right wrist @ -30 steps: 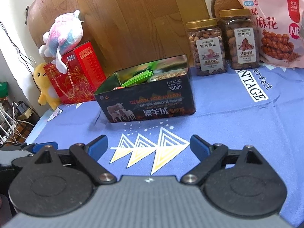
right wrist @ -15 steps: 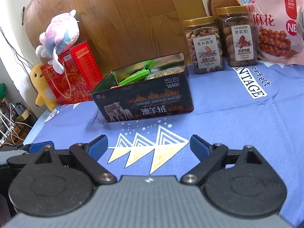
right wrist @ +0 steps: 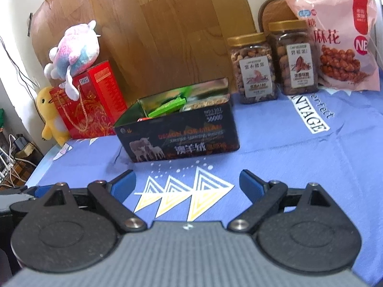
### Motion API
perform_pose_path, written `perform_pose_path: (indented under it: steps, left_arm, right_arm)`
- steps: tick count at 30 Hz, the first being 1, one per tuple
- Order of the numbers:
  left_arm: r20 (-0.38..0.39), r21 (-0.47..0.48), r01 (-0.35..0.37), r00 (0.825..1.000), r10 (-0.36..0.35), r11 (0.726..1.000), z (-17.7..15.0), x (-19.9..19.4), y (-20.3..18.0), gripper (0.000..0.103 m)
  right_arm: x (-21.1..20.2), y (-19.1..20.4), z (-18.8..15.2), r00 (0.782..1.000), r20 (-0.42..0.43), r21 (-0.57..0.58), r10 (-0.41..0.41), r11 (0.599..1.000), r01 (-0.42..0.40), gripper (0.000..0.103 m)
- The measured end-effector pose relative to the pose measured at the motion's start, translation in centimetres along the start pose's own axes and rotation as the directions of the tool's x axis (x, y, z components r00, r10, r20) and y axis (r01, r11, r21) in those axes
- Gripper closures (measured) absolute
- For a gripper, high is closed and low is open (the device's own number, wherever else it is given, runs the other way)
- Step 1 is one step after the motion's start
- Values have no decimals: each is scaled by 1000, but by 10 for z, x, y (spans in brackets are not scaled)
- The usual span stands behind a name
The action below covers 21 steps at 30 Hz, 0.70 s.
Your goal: Organize snacks
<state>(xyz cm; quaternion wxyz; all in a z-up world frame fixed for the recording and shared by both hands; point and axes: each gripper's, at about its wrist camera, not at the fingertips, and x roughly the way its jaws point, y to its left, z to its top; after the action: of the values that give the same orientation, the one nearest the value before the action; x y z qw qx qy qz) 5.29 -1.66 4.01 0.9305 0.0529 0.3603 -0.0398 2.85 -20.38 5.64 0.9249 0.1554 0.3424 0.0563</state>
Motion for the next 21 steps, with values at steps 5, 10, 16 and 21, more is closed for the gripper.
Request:
perform_pose_path:
  steps: [5,10,16,21]
  left_arm:
    - [7,0,-2,1000,2,1000,0,-1,1,0]
    - [7,7,4,1000,-4,1000,0,1,-1,0]
    - [24,3,4,1000,-4,1000,-1,-3,2,0]
    - [21,-2,11,1000,-11,1000,-2,-3,2,0]
  right_arm:
    - [0,0,-1,1000,-1,5,-2,1000,2,8]
    - [2,-3,-3,1000,4,16,-10,1000,10,8]
    - [8,-2,-5,1000,-21,20,8,1000,-8,8]
    - [4,-2,-7,1000,-13,20,7,1000,-6,8]
